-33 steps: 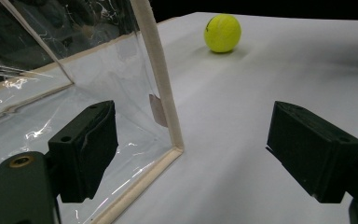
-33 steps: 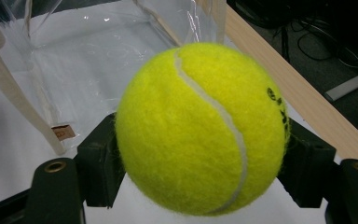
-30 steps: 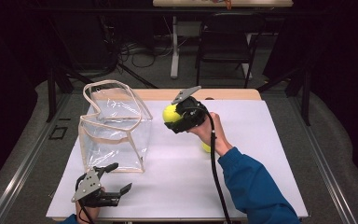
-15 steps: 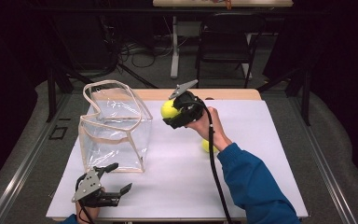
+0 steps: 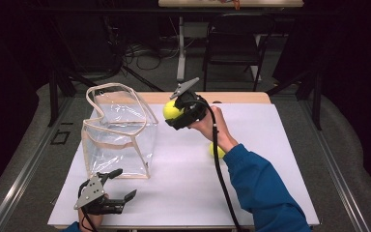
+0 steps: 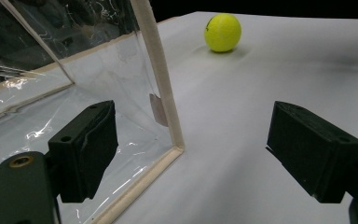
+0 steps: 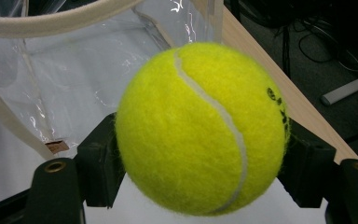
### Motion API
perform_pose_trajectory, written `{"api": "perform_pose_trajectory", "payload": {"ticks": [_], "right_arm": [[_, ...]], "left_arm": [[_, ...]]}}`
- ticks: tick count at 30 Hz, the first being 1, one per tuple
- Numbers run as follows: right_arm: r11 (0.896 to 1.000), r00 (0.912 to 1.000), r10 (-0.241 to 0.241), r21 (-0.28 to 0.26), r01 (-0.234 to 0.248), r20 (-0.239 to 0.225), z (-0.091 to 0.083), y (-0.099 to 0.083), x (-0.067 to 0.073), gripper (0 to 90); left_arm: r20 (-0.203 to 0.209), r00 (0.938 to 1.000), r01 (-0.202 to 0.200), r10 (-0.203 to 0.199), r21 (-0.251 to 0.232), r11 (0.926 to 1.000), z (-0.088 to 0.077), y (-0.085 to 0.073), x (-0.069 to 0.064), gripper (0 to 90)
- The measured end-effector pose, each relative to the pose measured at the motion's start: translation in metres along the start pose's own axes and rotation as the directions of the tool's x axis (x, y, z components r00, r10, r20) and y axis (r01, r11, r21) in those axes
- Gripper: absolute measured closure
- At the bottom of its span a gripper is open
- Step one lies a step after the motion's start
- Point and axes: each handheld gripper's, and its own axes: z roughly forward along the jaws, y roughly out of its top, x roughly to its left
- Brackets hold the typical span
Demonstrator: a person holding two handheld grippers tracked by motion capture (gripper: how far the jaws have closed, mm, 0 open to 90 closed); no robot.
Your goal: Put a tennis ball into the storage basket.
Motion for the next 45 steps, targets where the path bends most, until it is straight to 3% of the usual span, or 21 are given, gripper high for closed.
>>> {"api": "perform_pose_trajectory", "payload": {"ticks": [18,45], "right_arm": [[1.000,0.9999,-0.005,-0.006,0.005,0.011,-0.001,0.008,-0.001,26.3],[0.998,0.9997,-0.015,-0.055,0.016,0.017,-0.011,0.031,0.001,26.3]], "left_arm": [[0.002,1.0000,-0.004,0.004,-0.002,1.0000,0.000,0.000,0.000,16.1],[0.005,1.0000,-0.004,0.004,-0.002,1.0000,0.000,0.000,0.000,16.1]]}}
